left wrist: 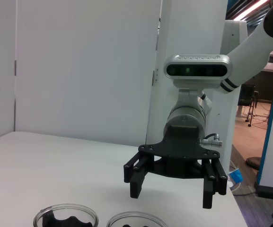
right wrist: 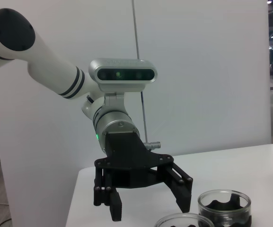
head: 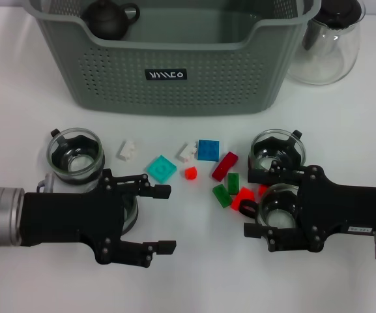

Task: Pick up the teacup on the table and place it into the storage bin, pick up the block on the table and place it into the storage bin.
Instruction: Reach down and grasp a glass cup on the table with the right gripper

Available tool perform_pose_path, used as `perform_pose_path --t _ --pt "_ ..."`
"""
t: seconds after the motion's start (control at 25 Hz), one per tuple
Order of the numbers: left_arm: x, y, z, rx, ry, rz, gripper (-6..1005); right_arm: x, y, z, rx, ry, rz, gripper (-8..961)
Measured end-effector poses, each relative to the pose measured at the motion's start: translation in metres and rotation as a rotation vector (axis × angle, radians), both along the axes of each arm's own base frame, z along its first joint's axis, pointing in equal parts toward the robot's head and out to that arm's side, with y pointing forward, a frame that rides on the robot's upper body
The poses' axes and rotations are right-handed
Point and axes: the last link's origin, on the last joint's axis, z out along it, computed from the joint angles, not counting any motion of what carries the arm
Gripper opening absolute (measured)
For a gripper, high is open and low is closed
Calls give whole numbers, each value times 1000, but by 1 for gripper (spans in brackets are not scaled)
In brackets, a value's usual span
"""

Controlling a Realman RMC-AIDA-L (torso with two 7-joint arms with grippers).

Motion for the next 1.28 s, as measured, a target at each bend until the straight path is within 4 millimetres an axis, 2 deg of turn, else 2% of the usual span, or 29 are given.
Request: perform_pose_path --t 1.12,1.28 --pt "0 -2 0 -3 -6 -2 824 0 0 0 3 2 -3 805" --pt "-1 -5 6 -9 -16 -7 825 1 0 3 -10 1 -18 797"
